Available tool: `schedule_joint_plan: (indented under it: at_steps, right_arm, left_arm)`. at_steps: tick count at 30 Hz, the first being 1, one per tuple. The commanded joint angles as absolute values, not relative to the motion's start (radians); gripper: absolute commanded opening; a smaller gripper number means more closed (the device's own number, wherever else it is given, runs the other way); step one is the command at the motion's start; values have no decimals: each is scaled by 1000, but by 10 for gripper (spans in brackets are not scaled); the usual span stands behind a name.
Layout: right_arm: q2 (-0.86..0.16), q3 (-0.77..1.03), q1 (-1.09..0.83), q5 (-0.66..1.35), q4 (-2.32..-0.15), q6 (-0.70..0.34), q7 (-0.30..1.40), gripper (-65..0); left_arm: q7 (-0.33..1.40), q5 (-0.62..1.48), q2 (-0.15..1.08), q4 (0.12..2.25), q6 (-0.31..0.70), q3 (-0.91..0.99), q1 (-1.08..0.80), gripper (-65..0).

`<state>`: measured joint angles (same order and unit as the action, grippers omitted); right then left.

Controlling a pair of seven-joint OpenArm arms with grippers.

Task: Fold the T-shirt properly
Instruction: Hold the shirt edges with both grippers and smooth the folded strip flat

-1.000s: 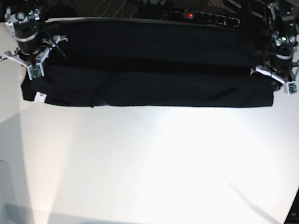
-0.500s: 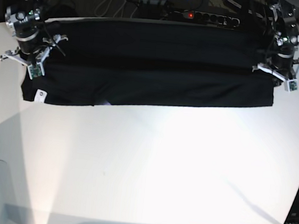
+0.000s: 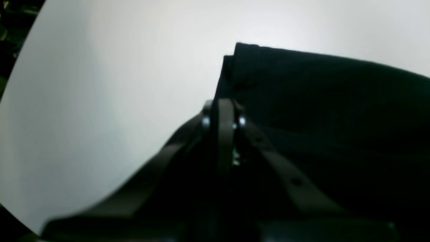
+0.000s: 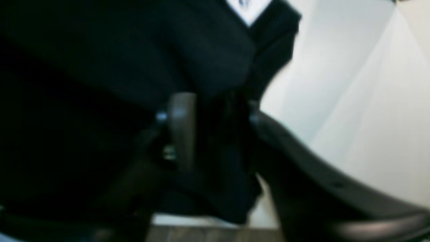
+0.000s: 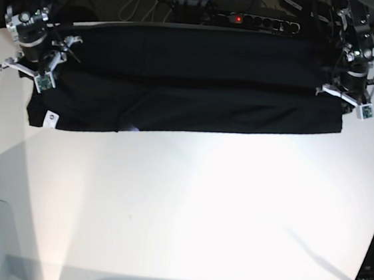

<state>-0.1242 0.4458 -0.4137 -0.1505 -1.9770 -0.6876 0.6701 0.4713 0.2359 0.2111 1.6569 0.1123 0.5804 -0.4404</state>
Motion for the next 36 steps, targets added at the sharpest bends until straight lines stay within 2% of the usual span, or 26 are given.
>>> schedule_joint_plan:
  at_steps: [1, 3, 9, 19, 30, 33, 36]
  right_arm:
    - [-136, 453, -404, -143, -1998, -698, 650, -364]
    - [-137, 492, -400, -143, -2002, -698, 645, -340]
    - [-124, 584, -321, -77, -2012, -698, 654, -340]
    - [-120, 455, -298, -82, -1939, -698, 656, -336]
    - [-125, 450, -260, -84, -1790, -698, 654, -348]
    - [-125, 450, -265, -84, -1790, -698, 654, -442]
    - [-125, 464, -266, -84, -1793, -698, 654, -635]
  left_arm:
    - [450, 234, 225, 1676, 107, 588, -446, -650]
    - [450, 234, 225, 1678, 107, 588, -446, -650]
    - [450, 234, 225, 1678, 107, 588, -446, -650]
    - [450, 234, 225, 1678, 107, 588, -446, -650]
    - [450, 234, 225, 1678, 107, 590, -450, -650]
    - [450, 234, 225, 1678, 107, 591, -450, -650]
    - [450, 234, 225, 1678, 107, 593, -450, -650]
